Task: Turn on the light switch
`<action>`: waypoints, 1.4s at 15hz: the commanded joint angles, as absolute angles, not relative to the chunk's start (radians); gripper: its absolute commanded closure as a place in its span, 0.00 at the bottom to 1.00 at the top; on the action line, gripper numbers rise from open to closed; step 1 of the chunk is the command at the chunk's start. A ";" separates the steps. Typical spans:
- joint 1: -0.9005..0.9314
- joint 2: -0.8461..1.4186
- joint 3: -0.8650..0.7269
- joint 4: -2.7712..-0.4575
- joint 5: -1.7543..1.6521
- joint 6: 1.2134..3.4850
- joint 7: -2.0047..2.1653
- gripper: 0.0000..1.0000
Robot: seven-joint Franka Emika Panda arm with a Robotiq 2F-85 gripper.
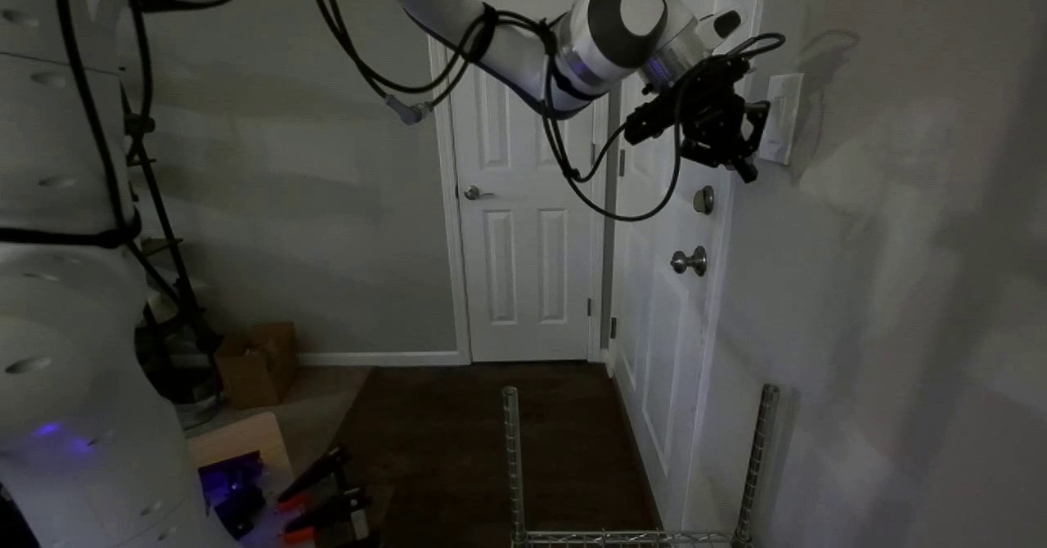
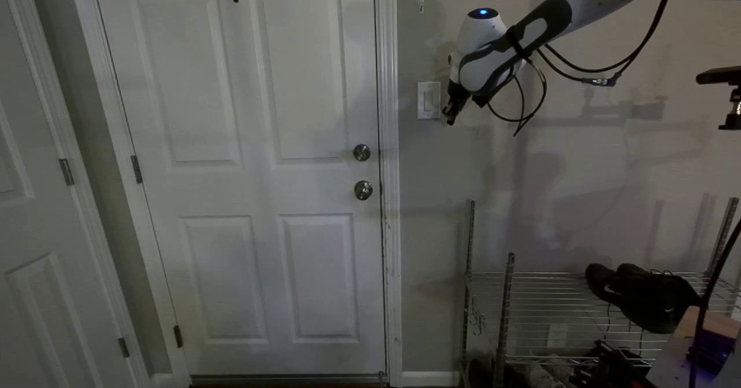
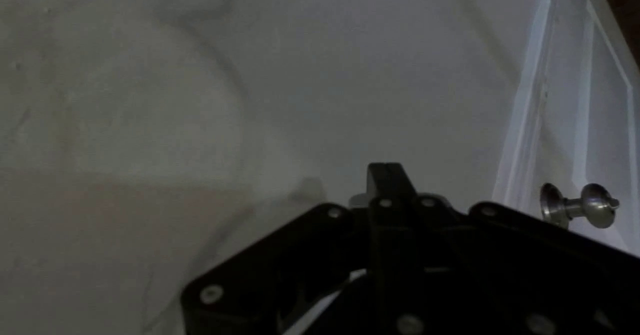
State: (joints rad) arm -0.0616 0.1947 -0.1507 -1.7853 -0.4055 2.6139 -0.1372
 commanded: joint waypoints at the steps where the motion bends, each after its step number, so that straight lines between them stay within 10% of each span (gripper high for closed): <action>1: -0.056 0.217 -0.161 -1.751 -0.464 2.642 -0.057 1.00; 21: -0.015 0.285 -0.165 -1.562 -0.554 2.614 -0.055 0.99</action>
State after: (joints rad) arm -0.0186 0.2565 -0.1596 -1.6079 -0.5283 2.6203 -0.0664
